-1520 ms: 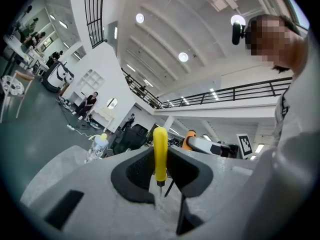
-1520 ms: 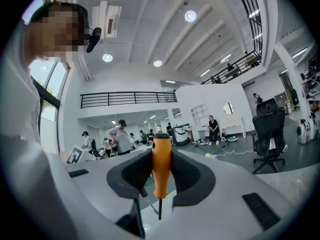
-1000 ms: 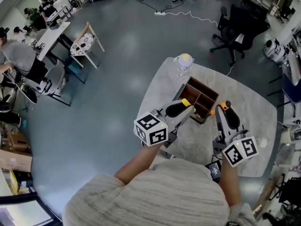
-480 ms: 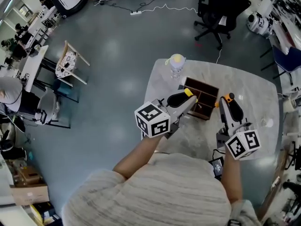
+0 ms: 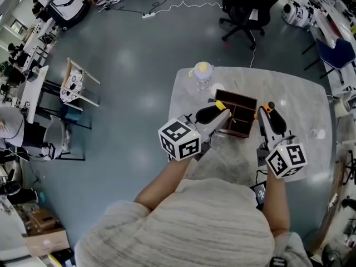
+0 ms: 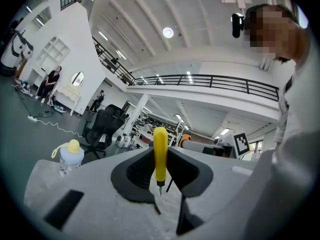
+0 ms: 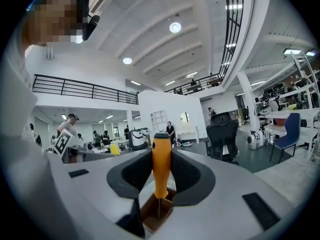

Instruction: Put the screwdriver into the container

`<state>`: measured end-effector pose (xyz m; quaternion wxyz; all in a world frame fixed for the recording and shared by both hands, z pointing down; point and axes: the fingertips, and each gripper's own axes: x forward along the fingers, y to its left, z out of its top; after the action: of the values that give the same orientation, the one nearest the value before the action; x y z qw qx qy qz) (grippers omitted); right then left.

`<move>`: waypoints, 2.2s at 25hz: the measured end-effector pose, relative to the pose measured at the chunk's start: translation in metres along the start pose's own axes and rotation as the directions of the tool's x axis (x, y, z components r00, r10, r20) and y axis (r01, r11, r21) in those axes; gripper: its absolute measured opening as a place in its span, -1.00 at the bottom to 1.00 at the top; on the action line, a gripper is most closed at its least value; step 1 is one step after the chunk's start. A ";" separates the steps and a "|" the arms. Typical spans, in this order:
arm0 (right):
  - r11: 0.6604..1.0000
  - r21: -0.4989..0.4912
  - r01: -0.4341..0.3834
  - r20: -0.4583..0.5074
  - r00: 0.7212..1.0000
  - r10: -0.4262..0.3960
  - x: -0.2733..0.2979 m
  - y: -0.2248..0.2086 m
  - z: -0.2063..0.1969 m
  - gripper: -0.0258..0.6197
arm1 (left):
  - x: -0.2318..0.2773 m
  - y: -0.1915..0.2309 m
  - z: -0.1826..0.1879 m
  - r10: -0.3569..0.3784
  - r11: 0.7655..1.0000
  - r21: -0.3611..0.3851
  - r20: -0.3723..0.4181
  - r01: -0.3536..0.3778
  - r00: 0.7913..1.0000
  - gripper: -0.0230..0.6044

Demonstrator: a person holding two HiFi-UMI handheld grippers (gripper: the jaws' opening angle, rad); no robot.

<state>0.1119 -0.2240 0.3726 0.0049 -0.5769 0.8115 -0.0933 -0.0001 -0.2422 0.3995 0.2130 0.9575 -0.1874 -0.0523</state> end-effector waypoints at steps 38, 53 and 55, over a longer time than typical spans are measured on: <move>0.995 -0.027 0.099 -0.167 0.981 -0.103 0.051 -0.070 -0.110 -0.56 | -0.007 0.003 -0.003 0.057 0.998 -0.016 0.015 -0.057 0.998 -0.66; 0.993 0.005 0.115 -0.294 0.950 -0.108 0.049 -0.075 -0.162 -0.56 | -0.009 0.002 -0.005 0.056 0.998 -0.015 0.008 -0.056 0.998 -0.66; 0.993 0.004 0.119 -0.319 0.941 -0.111 0.047 -0.075 -0.171 -0.57 | -0.009 0.000 -0.005 0.054 0.998 -0.013 0.007 -0.053 0.999 -0.66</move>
<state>0.1465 -0.2673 0.5572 -0.1244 -0.6006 0.7655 -0.1946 -0.0078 -0.2367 0.4044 0.2199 0.9505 -0.2134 -0.0512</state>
